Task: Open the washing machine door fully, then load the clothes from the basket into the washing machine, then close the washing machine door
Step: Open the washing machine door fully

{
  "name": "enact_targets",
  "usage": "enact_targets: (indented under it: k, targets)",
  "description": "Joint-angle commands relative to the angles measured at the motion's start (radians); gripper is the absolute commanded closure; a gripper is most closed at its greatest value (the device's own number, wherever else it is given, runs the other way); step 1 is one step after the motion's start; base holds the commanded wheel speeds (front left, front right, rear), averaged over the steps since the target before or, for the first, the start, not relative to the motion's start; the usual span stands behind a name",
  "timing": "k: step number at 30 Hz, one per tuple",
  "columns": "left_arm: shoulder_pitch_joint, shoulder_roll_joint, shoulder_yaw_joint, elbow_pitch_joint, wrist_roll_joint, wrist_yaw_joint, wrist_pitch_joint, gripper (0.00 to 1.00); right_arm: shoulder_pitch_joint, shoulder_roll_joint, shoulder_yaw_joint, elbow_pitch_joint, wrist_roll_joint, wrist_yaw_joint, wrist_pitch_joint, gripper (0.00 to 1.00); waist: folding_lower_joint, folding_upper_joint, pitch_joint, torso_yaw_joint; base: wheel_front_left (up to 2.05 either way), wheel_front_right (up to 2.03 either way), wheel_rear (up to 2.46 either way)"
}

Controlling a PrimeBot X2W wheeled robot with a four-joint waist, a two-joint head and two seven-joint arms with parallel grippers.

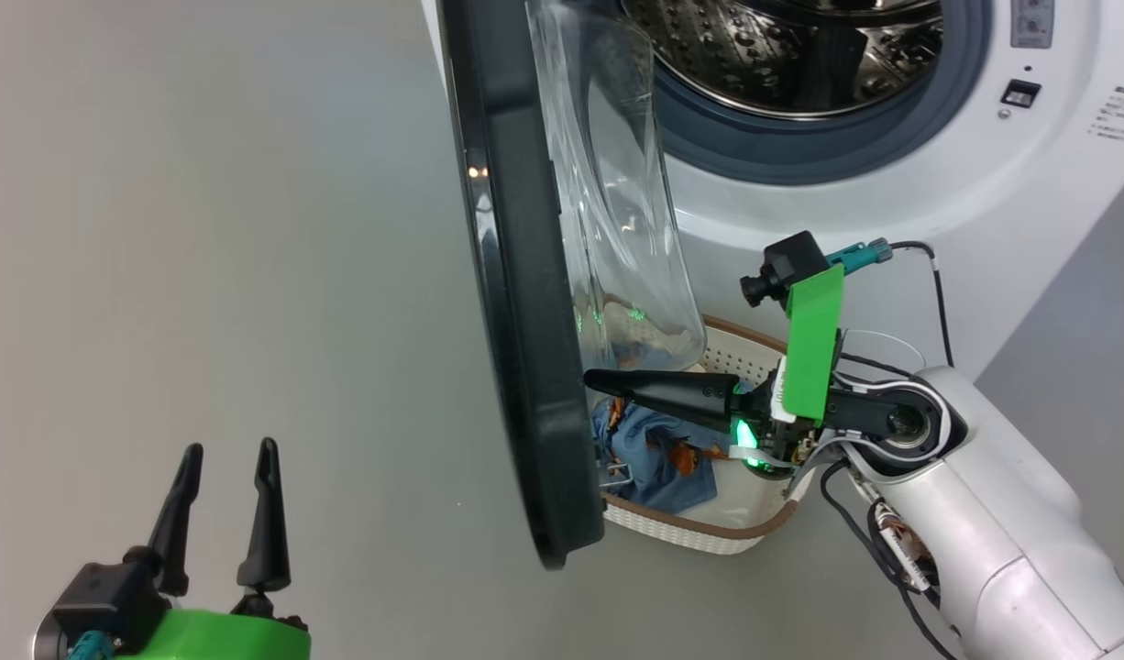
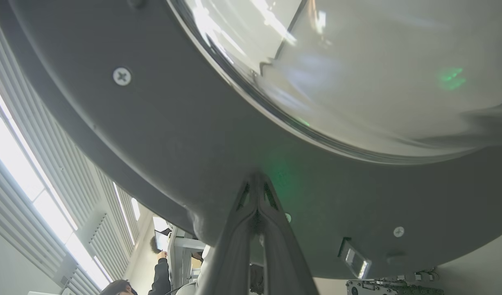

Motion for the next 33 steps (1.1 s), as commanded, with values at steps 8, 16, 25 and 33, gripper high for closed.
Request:
enact_targets:
  k: [8,16,25,33]
  targets:
    - [0.005,0.023,0.03,-0.011,-0.005,-0.003,-0.008,0.0,0.015,0.073,0.009,-0.021,-0.004,0.003,0.007,1.0,0.0,0.0,-0.029,0.046,0.0,0.0,0.0]
    - [0.009,0.026,0.027,-0.007,-0.007,-0.003,-0.008,0.0,0.013,0.102,0.004,-0.001,-0.025,0.003,0.007,1.0,0.0,0.0,-0.035,0.076,0.0,0.0,0.0]
    - [0.01,0.026,0.033,-0.005,-0.008,-0.003,-0.008,0.0,0.012,0.122,-0.007,0.009,-0.041,0.003,0.019,1.0,0.0,0.0,-0.035,0.083,0.0,0.0,0.0]
    - [0.01,0.026,0.036,-0.005,-0.008,-0.003,-0.008,0.0,0.016,0.132,-0.021,0.013,-0.056,0.003,0.028,1.0,0.0,0.0,-0.035,0.072,0.0,0.0,0.0]
